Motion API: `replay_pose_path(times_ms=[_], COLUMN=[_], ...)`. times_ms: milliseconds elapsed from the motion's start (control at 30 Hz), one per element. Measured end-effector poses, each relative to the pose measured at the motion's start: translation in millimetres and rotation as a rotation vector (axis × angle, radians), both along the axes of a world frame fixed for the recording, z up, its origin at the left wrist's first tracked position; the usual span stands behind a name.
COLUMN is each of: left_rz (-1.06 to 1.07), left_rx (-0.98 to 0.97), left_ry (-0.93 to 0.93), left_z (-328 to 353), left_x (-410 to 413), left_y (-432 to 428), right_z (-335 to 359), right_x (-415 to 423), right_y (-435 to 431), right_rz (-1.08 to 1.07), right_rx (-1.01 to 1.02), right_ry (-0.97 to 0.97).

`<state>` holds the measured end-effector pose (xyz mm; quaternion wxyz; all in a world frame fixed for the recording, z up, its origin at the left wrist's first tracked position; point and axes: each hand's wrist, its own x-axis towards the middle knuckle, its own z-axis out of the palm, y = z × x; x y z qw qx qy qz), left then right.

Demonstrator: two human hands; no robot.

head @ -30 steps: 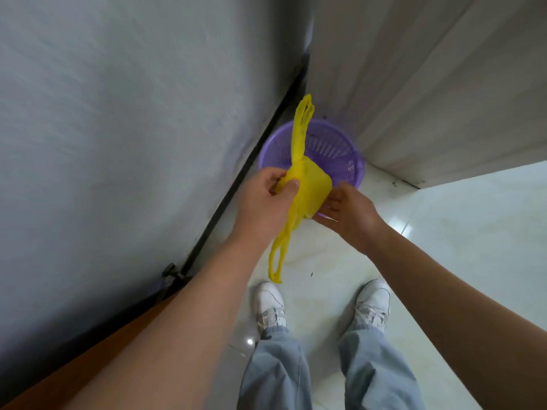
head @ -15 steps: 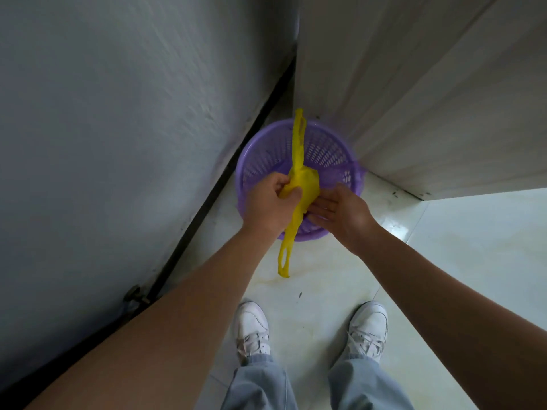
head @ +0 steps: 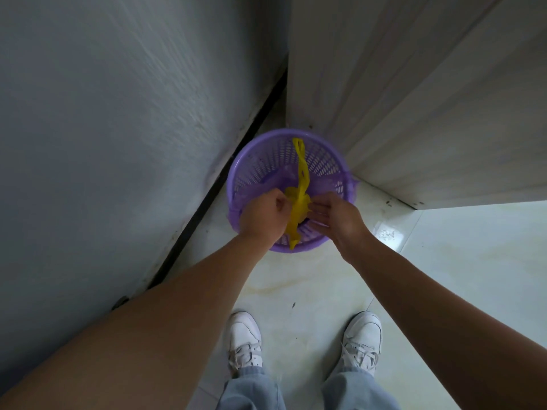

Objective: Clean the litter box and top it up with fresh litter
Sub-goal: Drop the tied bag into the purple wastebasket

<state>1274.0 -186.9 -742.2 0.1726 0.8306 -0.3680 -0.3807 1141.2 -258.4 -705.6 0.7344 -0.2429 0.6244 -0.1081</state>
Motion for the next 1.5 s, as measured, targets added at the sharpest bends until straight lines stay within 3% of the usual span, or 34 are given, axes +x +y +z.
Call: replay_pose_path(times_ms=[333, 467, 600, 733, 1233, 1500], left_rz=[-0.259, -0.332, -0.39, -0.398, -0.313, -0.286], left_rx=[-0.057, -0.14, -0.266, -0.278, -0.501, -0.588], left_ry=[-0.267, -0.433, -0.614, -0.658, -0.842, -0.826], left_z=[47, 87, 139, 205, 505, 640], left_x=[11, 12, 8, -5, -44, -109], left_y=[17, 20, 24, 24, 36, 49], right_z=[30, 67, 118, 188, 485, 626], right_x=[-12, -20, -30, -36, -91, -134], right_y=[-1, 0, 1, -2, 20, 31], right_rz=[0.205, 0.493, 0.838, 0.971, 1.057, 1.05], right_rx=[-0.169, -0.468, -0.931, -1.146, -1.44, -1.442], right_ry=[0.14, 0.235, 0.374, 0.471, 0.71, 0.87])
